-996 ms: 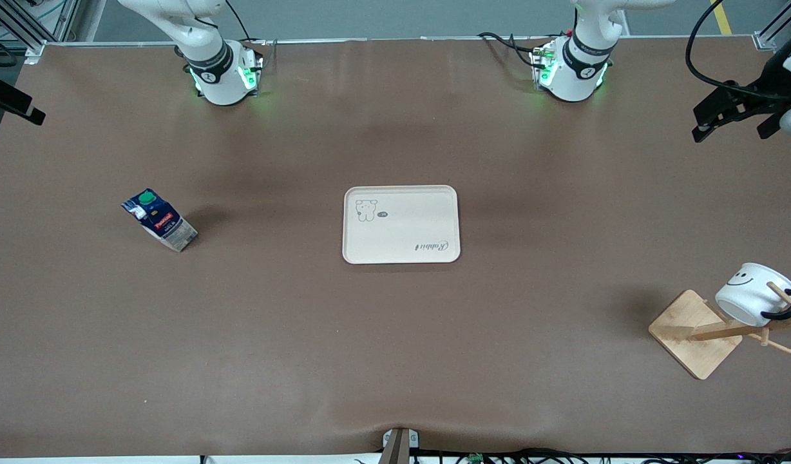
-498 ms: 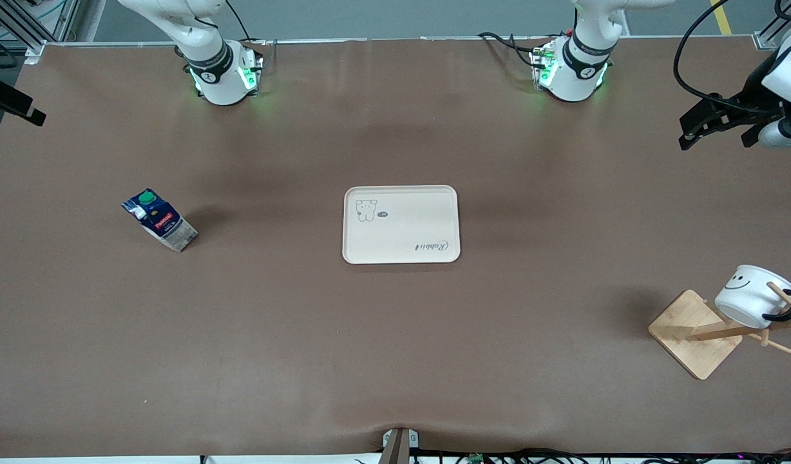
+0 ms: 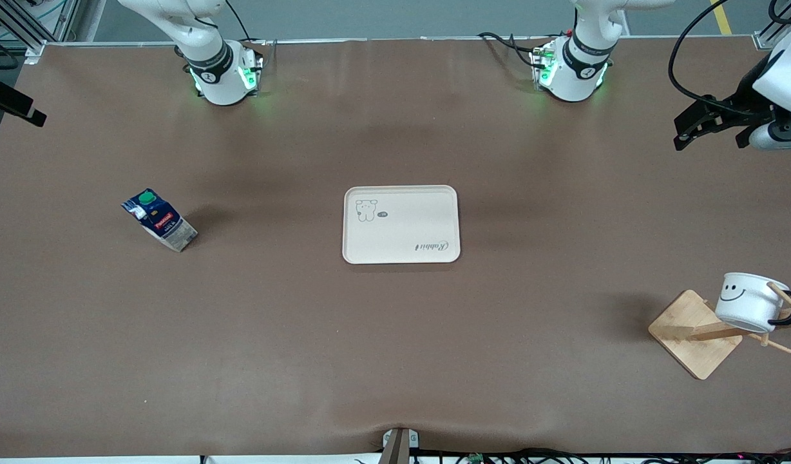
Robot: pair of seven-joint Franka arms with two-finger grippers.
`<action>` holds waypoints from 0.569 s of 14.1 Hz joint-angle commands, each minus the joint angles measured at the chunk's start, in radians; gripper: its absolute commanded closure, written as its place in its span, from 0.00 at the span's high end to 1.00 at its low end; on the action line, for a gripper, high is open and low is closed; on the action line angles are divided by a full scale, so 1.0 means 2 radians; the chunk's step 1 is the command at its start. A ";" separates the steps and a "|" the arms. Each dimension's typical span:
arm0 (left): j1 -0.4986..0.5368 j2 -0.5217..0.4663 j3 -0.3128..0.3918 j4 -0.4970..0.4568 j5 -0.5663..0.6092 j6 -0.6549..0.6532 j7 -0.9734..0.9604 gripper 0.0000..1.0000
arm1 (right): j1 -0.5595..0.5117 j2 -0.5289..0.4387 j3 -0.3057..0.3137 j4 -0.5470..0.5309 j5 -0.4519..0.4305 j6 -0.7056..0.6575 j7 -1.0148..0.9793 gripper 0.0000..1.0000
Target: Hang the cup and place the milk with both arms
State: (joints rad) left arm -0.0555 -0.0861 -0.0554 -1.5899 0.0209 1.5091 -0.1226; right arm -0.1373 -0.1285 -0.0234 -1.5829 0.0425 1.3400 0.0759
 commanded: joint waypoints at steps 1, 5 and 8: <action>0.001 -0.003 -0.001 -0.001 -0.003 -0.003 0.003 1.00 | -0.008 0.000 0.005 0.002 -0.004 0.001 -0.004 1.00; 0.001 -0.007 -0.001 0.000 -0.002 -0.004 0.003 1.00 | -0.008 0.000 0.005 0.002 -0.004 0.001 -0.004 1.00; 0.001 -0.007 -0.001 0.000 -0.003 -0.004 0.003 1.00 | -0.008 0.000 0.005 0.002 -0.004 0.001 -0.004 1.00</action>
State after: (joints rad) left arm -0.0554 -0.0869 -0.0555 -1.5905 0.0209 1.5091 -0.1225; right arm -0.1373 -0.1285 -0.0234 -1.5829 0.0425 1.3404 0.0759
